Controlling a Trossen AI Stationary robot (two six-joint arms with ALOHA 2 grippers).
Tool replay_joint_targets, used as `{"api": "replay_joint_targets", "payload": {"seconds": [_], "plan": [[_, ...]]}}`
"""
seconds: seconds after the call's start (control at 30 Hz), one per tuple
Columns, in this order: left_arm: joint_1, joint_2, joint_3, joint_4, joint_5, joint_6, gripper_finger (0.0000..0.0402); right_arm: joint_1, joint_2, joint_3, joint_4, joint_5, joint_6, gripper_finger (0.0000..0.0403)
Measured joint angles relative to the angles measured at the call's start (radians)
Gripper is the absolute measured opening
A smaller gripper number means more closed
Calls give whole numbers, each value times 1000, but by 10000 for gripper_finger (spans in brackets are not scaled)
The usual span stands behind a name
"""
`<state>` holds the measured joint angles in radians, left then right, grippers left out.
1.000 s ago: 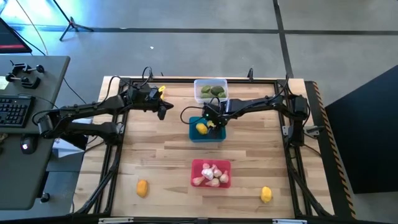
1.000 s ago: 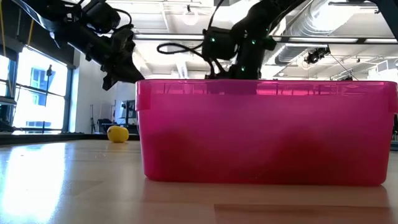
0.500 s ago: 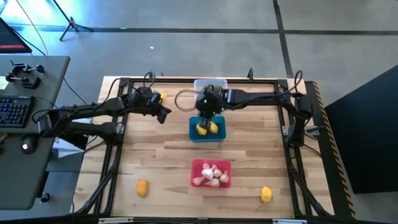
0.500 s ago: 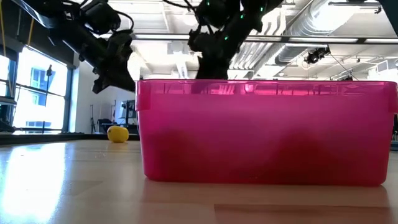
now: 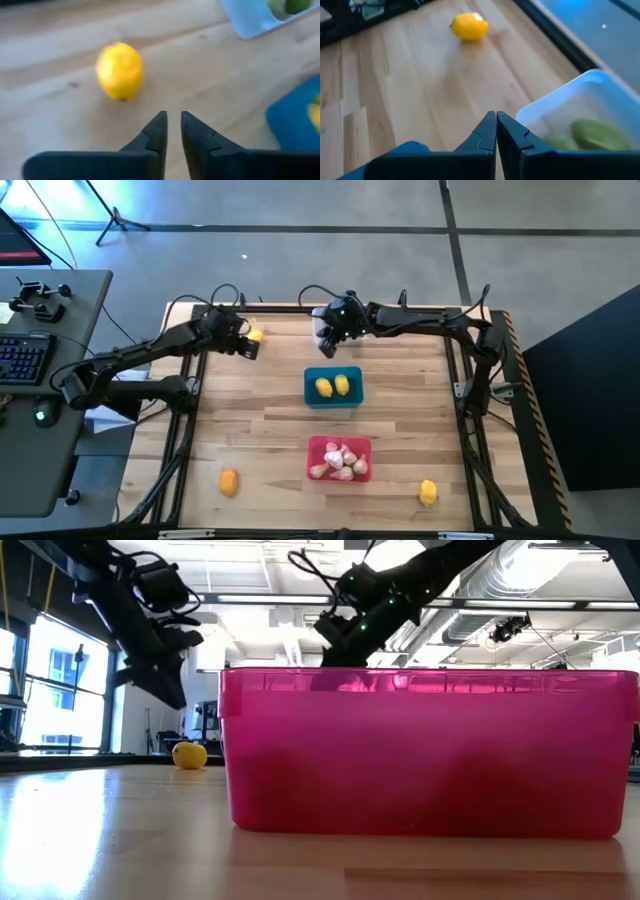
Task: Sort produce into baskets
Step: Put the top yellow lemon into the blue bin
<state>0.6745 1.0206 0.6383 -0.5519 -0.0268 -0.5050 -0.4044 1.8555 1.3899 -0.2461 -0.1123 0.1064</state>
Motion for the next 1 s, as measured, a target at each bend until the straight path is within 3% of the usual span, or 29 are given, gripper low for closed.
{"api": "replay_joint_targets", "payload": {"seconds": [0.27, 0.53, 0.67, 1.0], "plan": [[99, 58, 65, -12, -5, 115, 138, -49, -38, 0, -8, 4, -2, 0], [164, 240, 65, 27, 48, 116, 228, -61, -40, 0, -15, 8, -2, 0], [180, 311, 65, 79, 49, 114, 246, -61, -40, 0, -19, 11, -2, 0], [216, 439, 65, 184, 89, 141, 248, -61, -40, 0, -27, 37, 6, 0]]}}
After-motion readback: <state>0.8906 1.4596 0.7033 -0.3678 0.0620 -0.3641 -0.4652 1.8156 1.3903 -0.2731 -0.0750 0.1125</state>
